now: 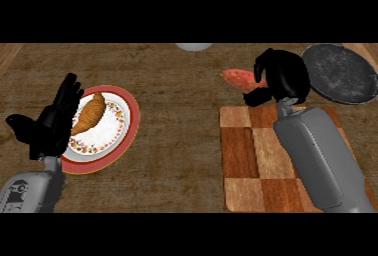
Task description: Pick the sweet potato from the cutting board and place it in the pan
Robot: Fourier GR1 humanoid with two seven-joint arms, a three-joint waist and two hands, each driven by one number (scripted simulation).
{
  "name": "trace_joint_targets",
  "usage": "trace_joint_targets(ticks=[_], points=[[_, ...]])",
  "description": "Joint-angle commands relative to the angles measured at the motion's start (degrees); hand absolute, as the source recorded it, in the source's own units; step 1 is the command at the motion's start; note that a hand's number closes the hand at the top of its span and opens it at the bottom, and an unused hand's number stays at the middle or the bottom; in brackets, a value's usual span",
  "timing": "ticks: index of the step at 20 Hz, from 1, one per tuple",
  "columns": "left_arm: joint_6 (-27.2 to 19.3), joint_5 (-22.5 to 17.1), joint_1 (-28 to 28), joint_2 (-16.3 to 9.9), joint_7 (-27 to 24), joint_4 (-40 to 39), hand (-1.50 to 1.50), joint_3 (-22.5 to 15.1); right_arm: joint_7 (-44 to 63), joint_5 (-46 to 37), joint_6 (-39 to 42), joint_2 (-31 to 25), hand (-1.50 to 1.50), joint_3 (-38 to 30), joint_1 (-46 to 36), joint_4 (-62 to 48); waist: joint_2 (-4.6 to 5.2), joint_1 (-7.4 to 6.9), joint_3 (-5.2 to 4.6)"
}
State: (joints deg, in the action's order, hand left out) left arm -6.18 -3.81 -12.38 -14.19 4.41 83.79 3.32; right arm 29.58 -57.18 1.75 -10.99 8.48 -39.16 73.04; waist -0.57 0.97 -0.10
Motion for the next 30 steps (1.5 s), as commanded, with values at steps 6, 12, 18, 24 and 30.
trace_joint_targets(ticks=[6,12,18,24,30], points=[[-1.0,1.7,-0.5,2.0,0.2,1.1,0.0,-1.6,-1.0,9.9,-5.8,-2.2,1.5,-15.0,-1.2,4.9,0.7,-0.55,0.16],[2.2,0.1,-3.2,-0.7,-0.2,-2.3,0.0,1.2,-11.3,12.4,-9.7,-11.0,1.5,-23.4,-2.8,-9.1,0.96,-1.2,0.12],[1.3,0.8,-3.1,0.8,1.3,0.5,0.0,-0.3,-26.2,12.3,-16.2,-19.9,1.5,-28.8,-6.0,-29.8,1.33,-2.59,0.2],[1.5,1.0,-1.5,2.9,-2.3,-0.7,0.0,-1.5,-31.8,7.0,-26.1,-25.5,1.5,-30.0,-6.2,-43.4,2.26,-4.25,0.32],[2.5,0.4,-4.0,1.6,-1.5,-0.7,0.0,-0.7,-38.0,9.6,-29.5,-28.5,1.5,-34.1,-7.2,-51.4,3.28,-5.83,0.6]])
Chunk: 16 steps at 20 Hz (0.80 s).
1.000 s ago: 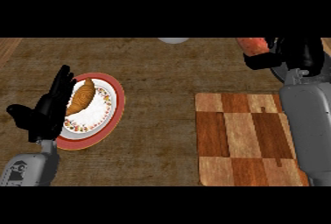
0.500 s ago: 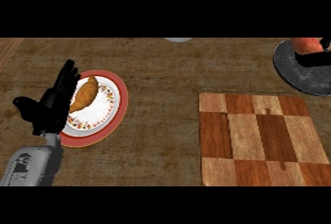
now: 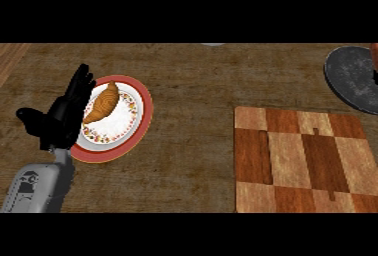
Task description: Pick the sweet potato from the cutting board and place it in the pan
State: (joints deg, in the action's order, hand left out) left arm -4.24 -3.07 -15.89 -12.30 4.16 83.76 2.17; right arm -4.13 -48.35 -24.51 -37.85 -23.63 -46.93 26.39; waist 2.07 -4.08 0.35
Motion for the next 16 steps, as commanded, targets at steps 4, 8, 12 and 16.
trace_joint_targets(ticks=[4,8,12,16], points=[[-0.3,0.6,-1.6,1.2,-1.2,-2.5,0.0,-0.6,-7.3,6.4,-0.1,0.2,1.5,-6.5,-1.8,-8.1,0.54,-0.05,0.23],[0.6,0.2,-0.8,0.6,-0.8,-1.0,0.0,-0.7,-4.7,7.9,11.5,-1.8,-1.5,-7.8,-2.6,-14.4,0.55,-1.48,0.23],[0.4,0.2,-1.4,0.7,1.0,-0.1,0.0,-1.0,-9.6,10.1,17.5,-3.3,-1.5,-9.6,-2.1,-16.2,0.45,-1.31,0.35],[0.7,0.1,-1.2,0.5,0.0,-0.8,0.0,-0.5,-12.9,10.6,14.6,-3.1,-1.5,-10.5,-2.2,-15.6,0.51,-1.35,0.26]])
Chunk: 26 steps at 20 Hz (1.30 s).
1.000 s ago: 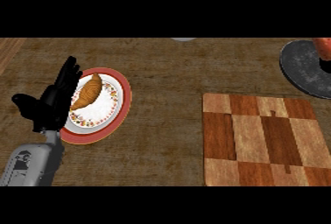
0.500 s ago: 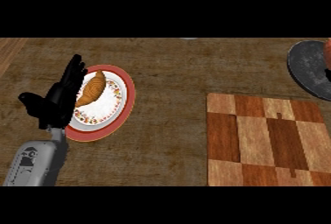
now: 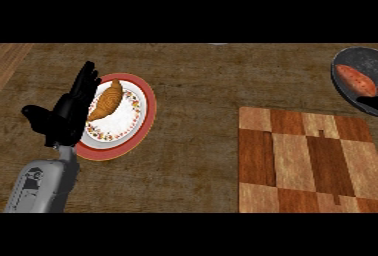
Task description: Pick the sweet potato from the cutting board and place it in the pan
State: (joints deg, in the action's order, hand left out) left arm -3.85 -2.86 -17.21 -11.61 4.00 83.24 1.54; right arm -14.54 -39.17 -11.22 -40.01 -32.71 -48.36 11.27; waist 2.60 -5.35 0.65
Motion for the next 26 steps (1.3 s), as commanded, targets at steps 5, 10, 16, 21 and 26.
trace_joint_targets(ticks=[5,10,16,21,26], points=[[-1.2,0.5,-0.1,0.9,-1.0,-1.9,0.0,0.4,-12.4,8.5,-3.5,2.2,-1.5,-8.4,2.0,1.2,-0.3,1.77,-0.04],[0.0,0.3,2.2,-1.0,0.9,0.5,0.0,1.0,-16.0,14.8,7.9,-3.0,-1.5,-13.7,3.8,-0.1,-1.68,3.16,-0.31],[-0.5,0.0,4.5,-1.7,0.4,1.0,0.0,3.0,-24.3,19.3,23.9,-5.4,-1.5,-15.6,11.0,0.2,-2.41,4.94,-0.51],[0.8,-0.6,5.2,-2.6,0.4,1.2,0.0,4.2,-27.5,22.0,29.1,-4.4,-1.5,-14.1,18.1,4.9,-2.89,5.86,-0.69],[0.4,-0.3,7.2,-1.9,1.1,3.3,0.0,4.1,-20.5,26.4,32.7,-5.3,-1.5,-14.5,22.2,13.4,-3.25,6.54,-0.84]])
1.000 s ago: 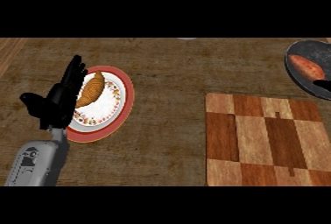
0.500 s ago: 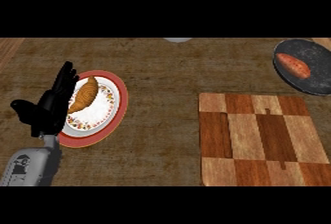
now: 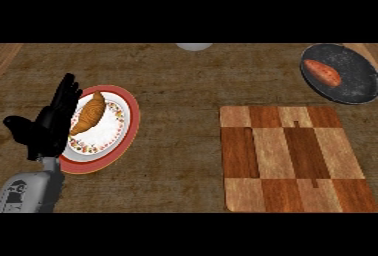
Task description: Pick the sweet potato from the cutting board and place it in the pan
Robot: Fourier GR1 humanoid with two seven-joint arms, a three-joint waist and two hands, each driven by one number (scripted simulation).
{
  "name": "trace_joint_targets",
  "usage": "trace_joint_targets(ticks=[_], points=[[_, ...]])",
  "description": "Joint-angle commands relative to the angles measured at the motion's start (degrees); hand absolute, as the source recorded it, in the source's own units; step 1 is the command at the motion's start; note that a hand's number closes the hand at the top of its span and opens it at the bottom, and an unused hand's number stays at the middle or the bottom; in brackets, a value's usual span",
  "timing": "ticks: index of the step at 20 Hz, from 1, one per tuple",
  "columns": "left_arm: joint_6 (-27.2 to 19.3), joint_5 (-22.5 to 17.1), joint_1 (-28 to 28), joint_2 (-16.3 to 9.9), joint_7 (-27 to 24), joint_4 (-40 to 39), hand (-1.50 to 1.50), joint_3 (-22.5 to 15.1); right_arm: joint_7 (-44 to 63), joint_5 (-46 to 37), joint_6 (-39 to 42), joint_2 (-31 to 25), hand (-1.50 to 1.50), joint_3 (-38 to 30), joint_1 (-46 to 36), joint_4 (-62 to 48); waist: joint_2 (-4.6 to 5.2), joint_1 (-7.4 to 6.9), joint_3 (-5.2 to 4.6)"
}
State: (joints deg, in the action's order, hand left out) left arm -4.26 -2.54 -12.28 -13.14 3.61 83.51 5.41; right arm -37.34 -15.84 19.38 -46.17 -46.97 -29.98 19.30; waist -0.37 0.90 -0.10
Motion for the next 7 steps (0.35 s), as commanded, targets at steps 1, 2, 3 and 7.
trace_joint_targets(ticks=[1,2,3,7], points=[[-0.6,1.7,1.2,1.3,-1.0,0.0,0.0,-1.2,2.1,3.2,1.2,3.9,-1.5,1.4,5.7,8.2,-0.03,0.1,-0.04],[-0.9,0.7,-1.6,1.0,2.5,0.7,0.0,-0.6,1.6,3.9,4.6,2.1,-1.5,0.5,8.5,9.1,-0.19,0.71,-0.07],[-0.2,0.2,0.1,0.8,1.2,0.9,0.0,0.1,5.2,5.3,6.1,1.8,-1.5,0.9,8.5,12.1,-0.05,0.15,-0.04],[0.3,0.7,4.2,1.0,1.9,5.6,0.0,-1.1,12.4,7.1,2.9,6.1,-1.5,1.9,12.7,24.9,-0.09,-0.06,-0.05]])
